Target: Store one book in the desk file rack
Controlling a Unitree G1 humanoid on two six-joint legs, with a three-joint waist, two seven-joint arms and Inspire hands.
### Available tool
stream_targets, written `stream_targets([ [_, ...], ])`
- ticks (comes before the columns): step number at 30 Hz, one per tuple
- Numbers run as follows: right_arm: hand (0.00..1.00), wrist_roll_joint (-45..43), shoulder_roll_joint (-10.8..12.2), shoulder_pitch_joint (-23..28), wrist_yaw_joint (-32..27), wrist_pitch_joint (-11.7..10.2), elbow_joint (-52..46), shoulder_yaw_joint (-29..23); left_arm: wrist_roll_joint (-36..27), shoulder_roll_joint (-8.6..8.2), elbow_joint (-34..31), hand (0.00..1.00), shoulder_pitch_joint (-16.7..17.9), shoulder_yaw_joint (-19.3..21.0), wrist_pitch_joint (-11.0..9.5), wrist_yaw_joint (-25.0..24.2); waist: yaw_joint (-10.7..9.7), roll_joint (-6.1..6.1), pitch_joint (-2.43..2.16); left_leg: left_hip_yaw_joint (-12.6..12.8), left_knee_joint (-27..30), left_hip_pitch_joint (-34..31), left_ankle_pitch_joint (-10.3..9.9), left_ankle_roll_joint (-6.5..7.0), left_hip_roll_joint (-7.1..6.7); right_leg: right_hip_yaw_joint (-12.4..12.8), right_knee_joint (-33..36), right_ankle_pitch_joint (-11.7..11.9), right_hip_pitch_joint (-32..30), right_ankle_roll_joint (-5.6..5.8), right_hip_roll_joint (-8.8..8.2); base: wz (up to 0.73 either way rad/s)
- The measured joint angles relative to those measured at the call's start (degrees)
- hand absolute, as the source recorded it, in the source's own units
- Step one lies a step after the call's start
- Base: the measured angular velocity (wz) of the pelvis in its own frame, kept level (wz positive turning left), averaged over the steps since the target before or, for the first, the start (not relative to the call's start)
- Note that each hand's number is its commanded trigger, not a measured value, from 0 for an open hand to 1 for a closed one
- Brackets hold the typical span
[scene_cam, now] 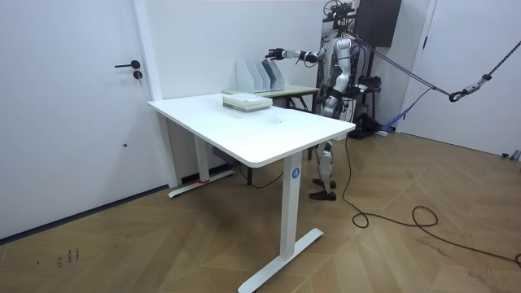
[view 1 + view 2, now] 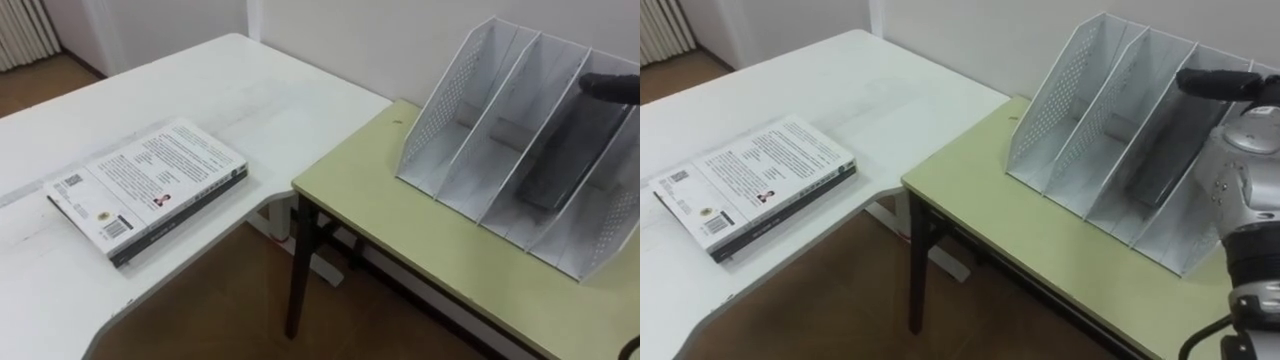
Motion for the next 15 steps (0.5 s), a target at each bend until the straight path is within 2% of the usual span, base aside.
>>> stream_targets([
  [5, 0.00, 1.5, 0.0, -2.7, 3.6, 0.0, -0.9, 1.4, 0.0, 0.35, 0.1, 0.00, 0.1, 0.7, 0.0, 0.2, 0.3, -0.07, -0.06, 0.6, 0.0, 0.7, 0.0, 0.00, 0.05, 0.8, 0.2, 0.0, 0.3, 0.00, 0.07, -0.07],
  [9, 0.00, 1.7, 0.1, -2.7, 10.1, 0.0, -10.5, 5.1, 0.0, 0.69, 0.2, 0.00, 0.1, 0.8, -0.1, 0.1, -0.2, -0.05, -0.04, 0.7, -0.1, 0.8, 0.0, -0.01, 0.13, 1.1, 0.1, 0.0, 0.3, -0.04, 0.12, -0.03],
  [12, 0.00, 4.2, 0.1, -2.2, 17.0, 0.0, -19.2, 7.9, 0.8, 0.79, 0.2, 0.00, -0.2, 0.8, -0.5, 0.0, -0.1, -0.08, 0.00, 1.6, -0.2, 1.0, 0.0, -0.02, 0.76, 2.1, 0.1, 0.1, 0.2, -0.19, 0.25, -0.12],
  [15, 0.00, 7.2, 0.1, 1.2, 25.4, -1.0, -28.1, 9.7, 1.1, 1.09, 0.1, 0.00, -0.4, 1.0, -0.6, -0.1, 0.1, -0.28, 0.16, 2.0, -0.5, 1.3, 0.0, -0.07, 0.99, 2.7, 0.0, 0.2, 0.3, -0.35, 0.27, -0.07],
])
